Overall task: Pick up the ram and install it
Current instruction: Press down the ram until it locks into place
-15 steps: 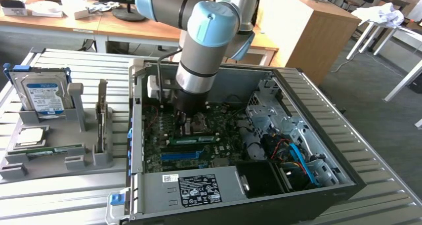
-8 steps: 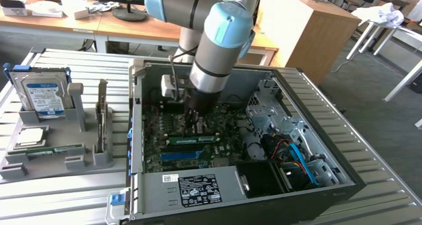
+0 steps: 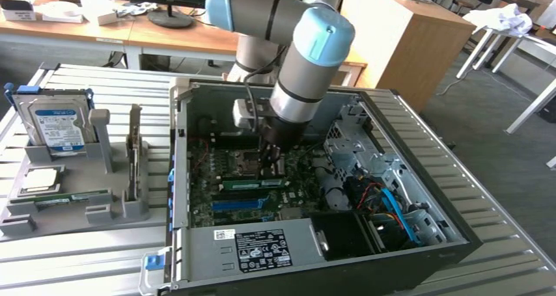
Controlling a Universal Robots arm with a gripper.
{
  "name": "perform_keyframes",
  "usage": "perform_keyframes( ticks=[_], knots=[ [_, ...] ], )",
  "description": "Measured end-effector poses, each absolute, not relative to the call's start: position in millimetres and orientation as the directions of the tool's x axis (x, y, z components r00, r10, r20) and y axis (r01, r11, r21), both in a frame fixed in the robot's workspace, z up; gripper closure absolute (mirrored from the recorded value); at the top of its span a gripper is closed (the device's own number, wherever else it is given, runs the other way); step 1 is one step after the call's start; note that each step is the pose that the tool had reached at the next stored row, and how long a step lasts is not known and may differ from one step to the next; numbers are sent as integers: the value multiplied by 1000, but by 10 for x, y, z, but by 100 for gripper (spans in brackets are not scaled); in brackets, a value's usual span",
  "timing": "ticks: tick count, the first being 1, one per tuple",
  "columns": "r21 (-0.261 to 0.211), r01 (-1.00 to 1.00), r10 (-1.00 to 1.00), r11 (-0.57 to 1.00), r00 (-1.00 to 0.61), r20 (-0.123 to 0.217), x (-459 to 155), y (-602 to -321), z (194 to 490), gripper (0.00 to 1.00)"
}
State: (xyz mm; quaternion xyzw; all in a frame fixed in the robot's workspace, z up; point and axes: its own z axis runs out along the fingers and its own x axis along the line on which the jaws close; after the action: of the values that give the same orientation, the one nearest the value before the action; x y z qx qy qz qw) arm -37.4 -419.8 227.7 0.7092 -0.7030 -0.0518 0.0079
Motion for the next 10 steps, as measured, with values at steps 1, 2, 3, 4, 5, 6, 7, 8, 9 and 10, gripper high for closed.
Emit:
perform_keyframes(
  ticks=[1, 2, 3, 4, 5, 6, 7, 8, 9, 10],
  knots=[
    [85, -996, -998, -11, 6, -63, -333, -4198, 2277, 90],
    [86, -996, -998, -11, 6, -64, -291, -4198, 2278, 90],
    [86, -996, -998, -12, 6, -66, -255, -4198, 2277, 90],
    [87, -996, -998, -12, 6, -67, -223, -4197, 2279, 90],
    [87, -996, -998, -12, 6, -69, -192, -4197, 2282, 90],
    [88, -996, -997, -12, 6, -71, -168, -4197, 2286, 90],
    [88, -996, -997, -12, 6, -73, -147, -4197, 2291, 90],
    [88, -996, -997, -12, 6, -74, -127, -4198, 2298, 90],
    [88, -996, -997, -12, 6, -76, -112, -4198, 2307, 90],
    [88, -996, -997, -12, 6, -77, -99, -4197, 2318, 90]
  ],
)
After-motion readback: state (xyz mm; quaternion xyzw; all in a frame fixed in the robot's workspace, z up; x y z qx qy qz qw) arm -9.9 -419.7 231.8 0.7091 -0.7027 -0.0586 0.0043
